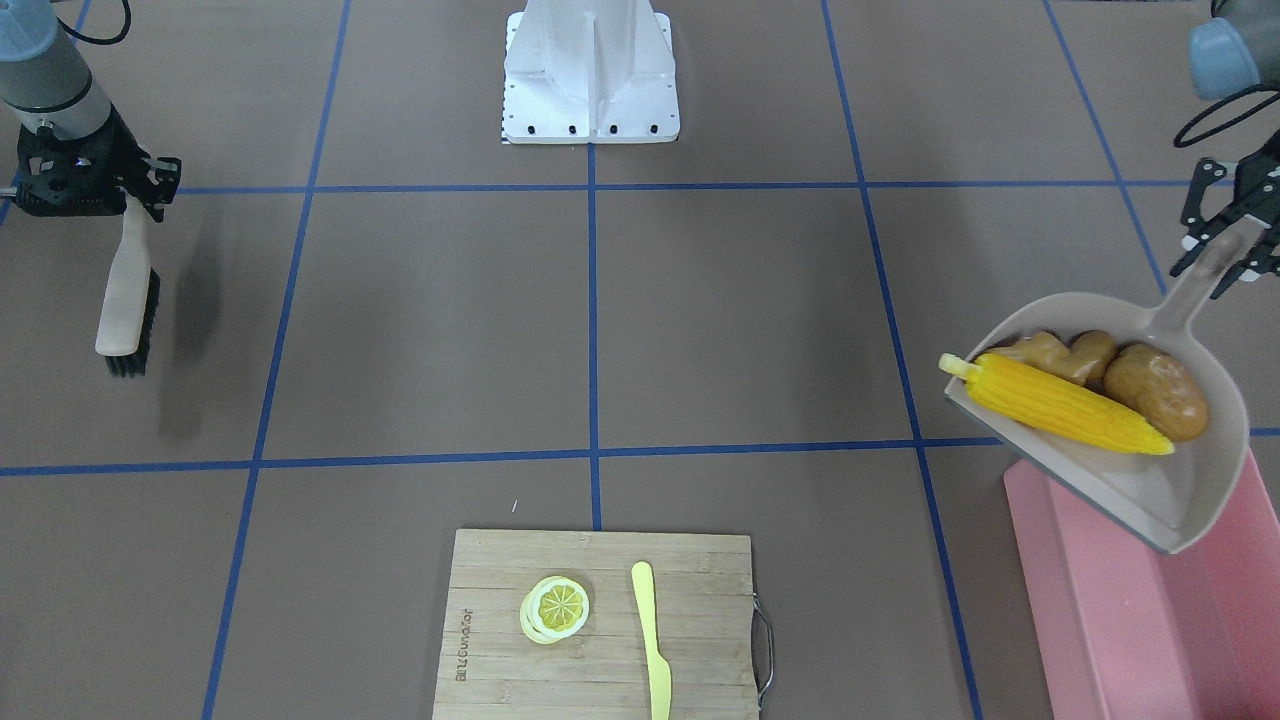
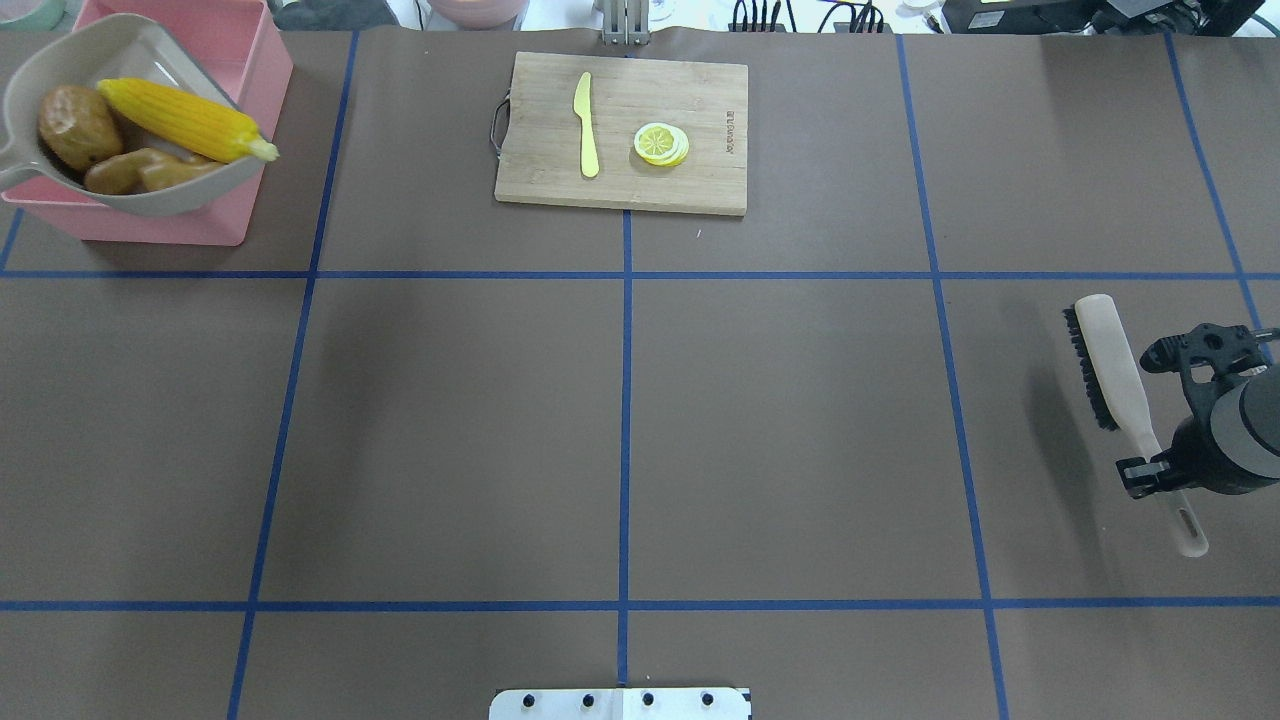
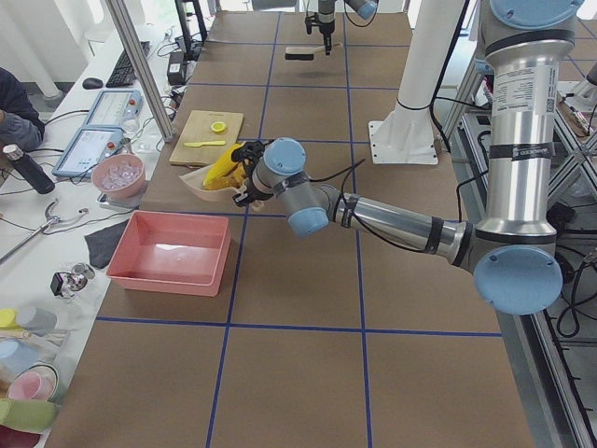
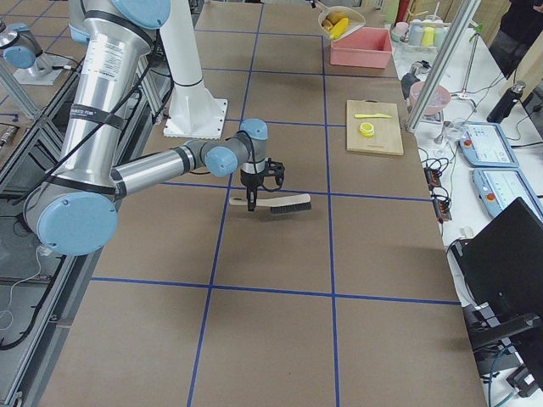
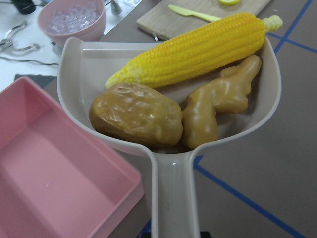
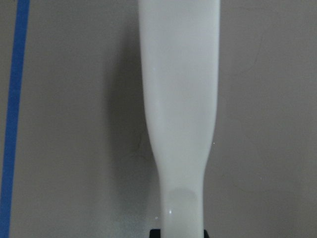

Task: Sweep and dump trash into bin
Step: 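Carry loaded dustpan over pink bin with left gripper while right gripper lowers brush, then tilt the dustpan to dump the food into the pink bin with the left gripper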

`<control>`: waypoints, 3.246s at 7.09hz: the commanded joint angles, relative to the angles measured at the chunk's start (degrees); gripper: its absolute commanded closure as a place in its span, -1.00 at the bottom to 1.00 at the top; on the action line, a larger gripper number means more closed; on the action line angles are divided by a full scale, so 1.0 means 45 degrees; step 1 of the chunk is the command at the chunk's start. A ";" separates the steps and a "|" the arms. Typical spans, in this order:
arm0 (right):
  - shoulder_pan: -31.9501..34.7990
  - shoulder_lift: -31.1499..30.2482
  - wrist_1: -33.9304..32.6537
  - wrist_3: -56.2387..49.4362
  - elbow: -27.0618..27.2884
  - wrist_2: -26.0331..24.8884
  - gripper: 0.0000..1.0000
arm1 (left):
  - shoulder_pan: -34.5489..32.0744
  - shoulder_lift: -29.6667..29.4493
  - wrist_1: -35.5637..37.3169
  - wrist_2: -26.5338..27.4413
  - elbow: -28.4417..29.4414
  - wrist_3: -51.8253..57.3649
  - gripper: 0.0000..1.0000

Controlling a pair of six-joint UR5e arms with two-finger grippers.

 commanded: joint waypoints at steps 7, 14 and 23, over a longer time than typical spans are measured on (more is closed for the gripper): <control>0.0038 -0.0640 0.3820 0.1402 -0.1598 0.2341 1.00 | -0.1325 -0.1365 0.6361 -0.0119 0.1353 0.4097 1.00; -0.0020 -0.0738 0.3820 0.1421 -0.1813 0.3399 1.00 | -0.1638 -0.4122 1.2523 0.1802 0.1468 0.6971 1.00; 0.1202 -0.0679 0.3782 0.1325 -0.1444 0.3108 -1.00 | 0.1628 -0.3581 0.8110 -0.0152 -0.0680 0.9199 1.00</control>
